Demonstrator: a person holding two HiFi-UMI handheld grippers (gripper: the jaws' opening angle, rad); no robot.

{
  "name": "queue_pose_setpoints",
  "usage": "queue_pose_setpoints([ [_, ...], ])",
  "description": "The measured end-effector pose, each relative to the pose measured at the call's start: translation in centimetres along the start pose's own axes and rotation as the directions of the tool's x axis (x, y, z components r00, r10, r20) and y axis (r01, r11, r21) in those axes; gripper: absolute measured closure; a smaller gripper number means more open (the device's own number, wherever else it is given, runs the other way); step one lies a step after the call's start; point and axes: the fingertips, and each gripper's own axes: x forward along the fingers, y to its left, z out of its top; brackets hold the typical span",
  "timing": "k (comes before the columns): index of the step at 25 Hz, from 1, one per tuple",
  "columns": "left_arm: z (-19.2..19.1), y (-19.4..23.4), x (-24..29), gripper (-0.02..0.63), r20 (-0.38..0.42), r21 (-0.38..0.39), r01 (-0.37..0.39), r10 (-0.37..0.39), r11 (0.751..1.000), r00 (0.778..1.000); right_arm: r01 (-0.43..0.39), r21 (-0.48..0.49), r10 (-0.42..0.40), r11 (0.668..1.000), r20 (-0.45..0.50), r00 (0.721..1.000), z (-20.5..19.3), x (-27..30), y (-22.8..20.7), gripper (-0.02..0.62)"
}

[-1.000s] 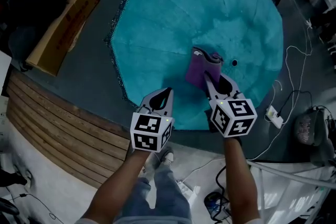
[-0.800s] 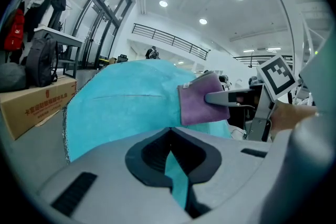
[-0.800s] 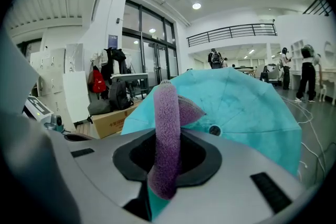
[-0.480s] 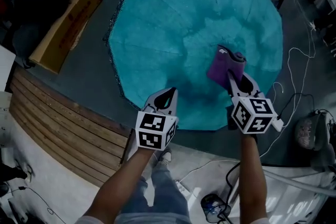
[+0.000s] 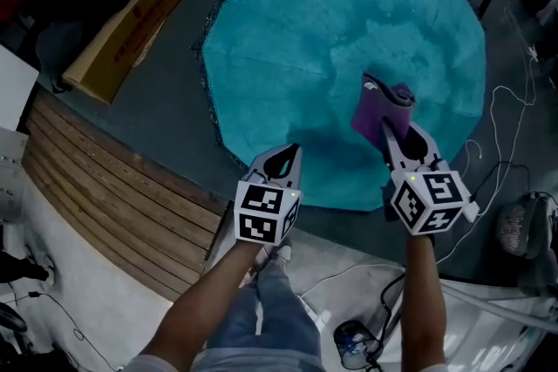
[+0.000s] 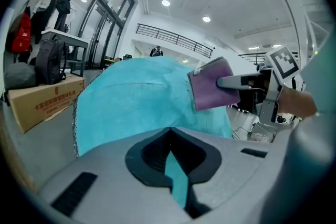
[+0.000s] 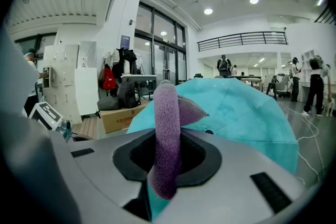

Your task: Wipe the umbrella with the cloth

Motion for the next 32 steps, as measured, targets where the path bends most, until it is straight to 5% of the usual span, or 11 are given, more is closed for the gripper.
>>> queue_pose_setpoints([
  [10, -5.4, 5.7, -5.6, 0.601, 0.016, -0.063, -0.061, 0.062, 0.996, 0.998, -0.198, -0.024, 0.196, 0.980, -0.063, 0.979, -6.2, 1.6, 14.5, 0.517],
  [19, -11.3, 10.3, -8.2, 0.601, -0.010, -0.083, -0.105, 0.104, 0.991, 0.995, -0.354, -0.062, 0.328, 0.933, -0.256, 0.909, -20.1, 5.4, 24.5, 0.517],
  [32, -15.9, 10.0, -5.7, 0.601, -0.048, -0.065, -0.083, 0.080, 0.994, 0.996, -0.415, -0.246, 0.273, 0.876, -0.457, 0.847, -33.4, 8.2, 24.0, 0.517],
])
